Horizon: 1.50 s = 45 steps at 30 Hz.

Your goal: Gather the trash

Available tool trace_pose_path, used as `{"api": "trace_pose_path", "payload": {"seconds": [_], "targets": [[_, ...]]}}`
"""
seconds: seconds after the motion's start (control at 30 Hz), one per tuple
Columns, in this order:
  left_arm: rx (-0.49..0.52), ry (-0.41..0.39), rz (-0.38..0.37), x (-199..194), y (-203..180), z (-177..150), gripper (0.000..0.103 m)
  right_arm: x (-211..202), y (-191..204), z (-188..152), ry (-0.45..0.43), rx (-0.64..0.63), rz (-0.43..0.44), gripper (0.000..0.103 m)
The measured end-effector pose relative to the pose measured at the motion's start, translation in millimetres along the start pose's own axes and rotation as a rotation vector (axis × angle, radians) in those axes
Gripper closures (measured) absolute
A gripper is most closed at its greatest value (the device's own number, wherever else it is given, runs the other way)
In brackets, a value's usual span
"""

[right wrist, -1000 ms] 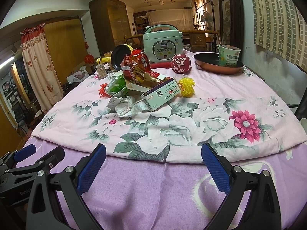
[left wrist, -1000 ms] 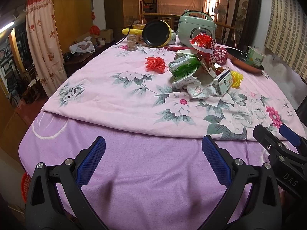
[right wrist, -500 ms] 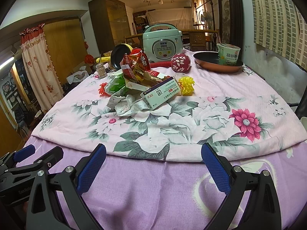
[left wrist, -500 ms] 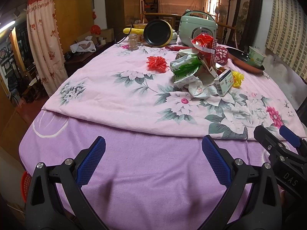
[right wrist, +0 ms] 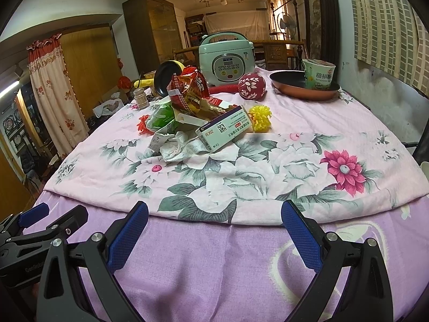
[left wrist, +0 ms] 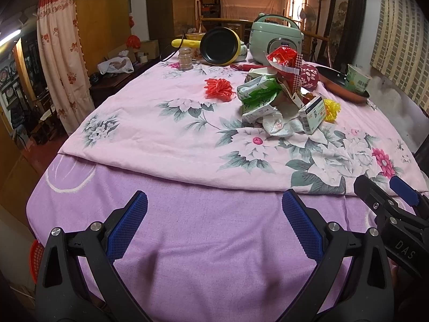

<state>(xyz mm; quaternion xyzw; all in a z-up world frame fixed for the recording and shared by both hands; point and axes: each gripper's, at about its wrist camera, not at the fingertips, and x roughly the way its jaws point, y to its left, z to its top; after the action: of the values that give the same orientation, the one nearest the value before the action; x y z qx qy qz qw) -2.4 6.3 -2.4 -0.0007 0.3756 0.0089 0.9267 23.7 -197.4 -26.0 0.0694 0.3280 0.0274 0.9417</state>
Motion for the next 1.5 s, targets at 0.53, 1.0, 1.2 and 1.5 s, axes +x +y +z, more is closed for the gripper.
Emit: {"api": "trace_pose_path", "payload": {"seconds": [0.53,1.0,1.2,1.5], "targets": [[0.002,0.002,-0.001,0.7,0.4,-0.6,0.006,2.4,-0.3,-1.5,0.011,0.005,0.004,0.005],[0.011,0.008,0.006,5.2,-0.9,-4.0,0.006,4.5,-0.8,-2.2,0.018,0.006,0.005,0.005],[0.032,0.012,0.020,11.9,-0.4,4.5,0.006,10.3,-11.2,3.3,0.027,0.018,-0.002,0.005],[0.020,0.019,-0.008,30.4,14.0,45.6,0.006,20.7,-39.5,33.3,0.052,0.042,-0.010,0.005]]}}
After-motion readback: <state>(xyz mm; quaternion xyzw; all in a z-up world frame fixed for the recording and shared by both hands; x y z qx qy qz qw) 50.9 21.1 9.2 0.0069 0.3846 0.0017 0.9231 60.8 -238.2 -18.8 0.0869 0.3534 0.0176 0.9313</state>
